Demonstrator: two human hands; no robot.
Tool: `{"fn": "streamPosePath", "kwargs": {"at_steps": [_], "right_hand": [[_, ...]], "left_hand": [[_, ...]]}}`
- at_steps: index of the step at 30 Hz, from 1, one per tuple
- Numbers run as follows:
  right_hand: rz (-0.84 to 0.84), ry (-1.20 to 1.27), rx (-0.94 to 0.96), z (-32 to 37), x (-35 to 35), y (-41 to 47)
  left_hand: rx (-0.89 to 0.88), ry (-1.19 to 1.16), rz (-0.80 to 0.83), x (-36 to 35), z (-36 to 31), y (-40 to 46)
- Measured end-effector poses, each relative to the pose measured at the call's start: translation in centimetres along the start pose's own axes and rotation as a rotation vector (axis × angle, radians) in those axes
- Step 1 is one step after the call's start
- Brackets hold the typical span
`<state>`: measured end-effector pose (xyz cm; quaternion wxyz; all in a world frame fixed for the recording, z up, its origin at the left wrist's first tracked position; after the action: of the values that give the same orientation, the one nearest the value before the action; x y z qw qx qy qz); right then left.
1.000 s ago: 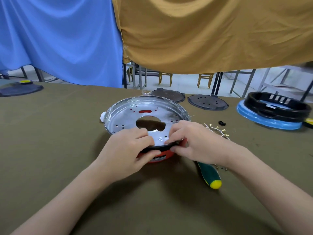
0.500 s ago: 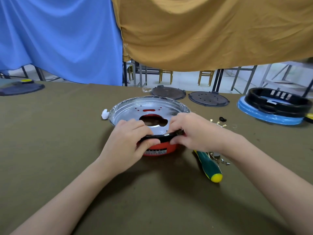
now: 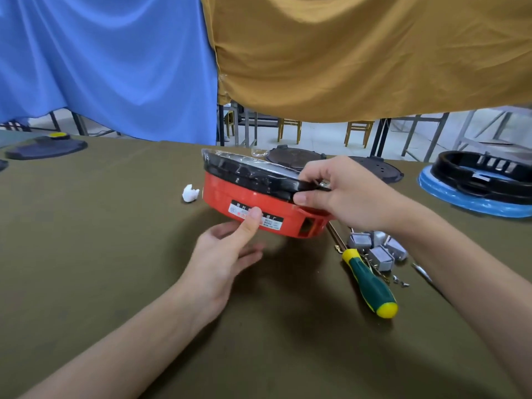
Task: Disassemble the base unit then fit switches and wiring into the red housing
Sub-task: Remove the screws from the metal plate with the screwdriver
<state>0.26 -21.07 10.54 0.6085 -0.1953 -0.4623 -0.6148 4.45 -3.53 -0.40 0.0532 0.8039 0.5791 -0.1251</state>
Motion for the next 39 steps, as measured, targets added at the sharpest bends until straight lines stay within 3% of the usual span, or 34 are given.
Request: {"fn": "streamPosePath", "kwargs": {"at_steps": [3,10,35,39], "right_hand": [[0.003,0.083,-0.018,0.4,0.2,0.0],[0.029,0.021,-0.017,1.1,-0.1,0.0],[0.047,-0.123,0.015,1.9,-1.3,-1.2],[0.154,-0.207,0.012,1.5,-2.8,-1.6]], "left_hand": [[-0.068,-0.142,0.212,-1.6,-0.2,-0.2],[-0.076,-0.244,0.293,-1.6,0.0,-0.4],[0.051,-0.360,0.207,-1.4,0.3,-0.5],[0.154,-0.196,0.215,-0.8,0.5,-0.2]]}}
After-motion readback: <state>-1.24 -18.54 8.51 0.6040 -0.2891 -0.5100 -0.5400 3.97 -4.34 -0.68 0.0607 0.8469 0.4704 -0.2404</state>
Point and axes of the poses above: each hand's wrist, its own y-axis towards the middle knuckle, its own x-axis out of the back of the hand, z = x × y, the point moved 4 cm from there along y, towards the middle knuckle, and after that the axes turned 1 degree about x, right-handed, at the moved point
